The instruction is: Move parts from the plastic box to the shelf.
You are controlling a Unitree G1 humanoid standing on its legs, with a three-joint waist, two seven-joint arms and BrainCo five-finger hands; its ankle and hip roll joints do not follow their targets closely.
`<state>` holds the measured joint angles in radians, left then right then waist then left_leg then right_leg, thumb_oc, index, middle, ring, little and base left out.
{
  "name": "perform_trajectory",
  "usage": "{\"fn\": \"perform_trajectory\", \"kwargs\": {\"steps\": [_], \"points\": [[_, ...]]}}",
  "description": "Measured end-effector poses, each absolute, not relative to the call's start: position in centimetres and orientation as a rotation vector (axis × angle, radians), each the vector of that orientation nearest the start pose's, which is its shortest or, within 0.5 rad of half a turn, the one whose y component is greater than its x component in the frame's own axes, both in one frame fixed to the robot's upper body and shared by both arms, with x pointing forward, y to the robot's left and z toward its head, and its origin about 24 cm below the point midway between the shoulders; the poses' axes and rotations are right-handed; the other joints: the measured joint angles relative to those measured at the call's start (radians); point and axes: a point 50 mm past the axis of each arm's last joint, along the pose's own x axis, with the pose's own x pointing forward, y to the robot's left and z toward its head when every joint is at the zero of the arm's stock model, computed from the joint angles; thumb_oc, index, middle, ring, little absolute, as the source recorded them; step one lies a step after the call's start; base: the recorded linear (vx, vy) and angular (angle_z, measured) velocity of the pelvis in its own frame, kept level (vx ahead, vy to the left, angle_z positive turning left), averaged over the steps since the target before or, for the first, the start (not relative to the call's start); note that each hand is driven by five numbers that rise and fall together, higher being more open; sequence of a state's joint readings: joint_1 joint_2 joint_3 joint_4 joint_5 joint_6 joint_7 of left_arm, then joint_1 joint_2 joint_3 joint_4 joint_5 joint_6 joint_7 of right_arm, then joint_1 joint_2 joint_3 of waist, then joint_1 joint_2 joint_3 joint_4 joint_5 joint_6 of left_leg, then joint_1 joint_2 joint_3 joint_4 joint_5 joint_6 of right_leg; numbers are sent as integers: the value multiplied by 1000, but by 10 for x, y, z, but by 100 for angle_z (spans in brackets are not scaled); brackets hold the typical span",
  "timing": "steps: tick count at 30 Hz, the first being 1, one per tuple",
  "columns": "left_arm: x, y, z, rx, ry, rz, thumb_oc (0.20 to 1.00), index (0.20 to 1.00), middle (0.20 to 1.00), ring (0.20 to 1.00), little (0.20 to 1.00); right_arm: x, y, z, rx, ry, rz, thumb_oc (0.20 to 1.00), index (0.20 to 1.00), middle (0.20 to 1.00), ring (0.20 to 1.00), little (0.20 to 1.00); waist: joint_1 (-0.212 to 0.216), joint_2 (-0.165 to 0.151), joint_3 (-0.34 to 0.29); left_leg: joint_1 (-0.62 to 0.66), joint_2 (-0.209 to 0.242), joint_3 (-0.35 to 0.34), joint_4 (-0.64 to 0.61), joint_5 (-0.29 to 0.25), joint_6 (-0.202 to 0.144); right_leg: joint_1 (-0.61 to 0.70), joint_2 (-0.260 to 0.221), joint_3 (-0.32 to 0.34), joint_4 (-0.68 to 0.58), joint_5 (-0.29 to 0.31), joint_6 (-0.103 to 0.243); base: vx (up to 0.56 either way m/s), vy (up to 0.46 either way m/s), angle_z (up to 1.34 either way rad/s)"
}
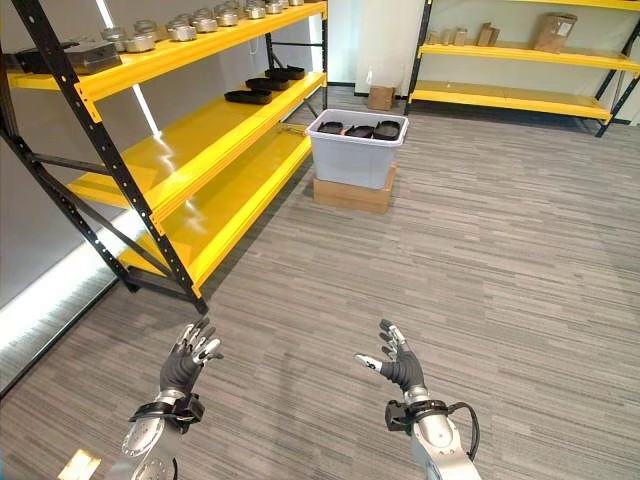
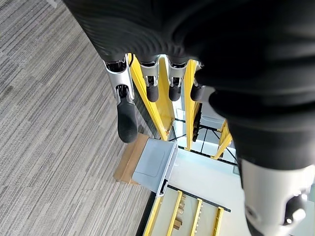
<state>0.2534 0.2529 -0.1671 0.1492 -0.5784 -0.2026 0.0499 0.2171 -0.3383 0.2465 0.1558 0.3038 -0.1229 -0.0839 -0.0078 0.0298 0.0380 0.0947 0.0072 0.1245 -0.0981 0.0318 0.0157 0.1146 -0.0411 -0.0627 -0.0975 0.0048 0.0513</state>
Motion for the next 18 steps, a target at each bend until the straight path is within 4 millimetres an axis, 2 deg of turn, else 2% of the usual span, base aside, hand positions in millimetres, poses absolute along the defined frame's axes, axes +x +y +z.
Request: {"fn": "perform_trajectory", "kwargs": {"steps": [18], "points": [[184, 190, -29, -304, 244, 92, 1000, 1000, 1000, 1000, 1000, 188, -184, -32, -31, 310, 51, 1000, 1000, 1000, 1000, 1000, -2, -4, -2, -1, 0, 1, 0, 4, 4, 0, 0, 0, 0, 3, -3, 0, 0, 0]]}}
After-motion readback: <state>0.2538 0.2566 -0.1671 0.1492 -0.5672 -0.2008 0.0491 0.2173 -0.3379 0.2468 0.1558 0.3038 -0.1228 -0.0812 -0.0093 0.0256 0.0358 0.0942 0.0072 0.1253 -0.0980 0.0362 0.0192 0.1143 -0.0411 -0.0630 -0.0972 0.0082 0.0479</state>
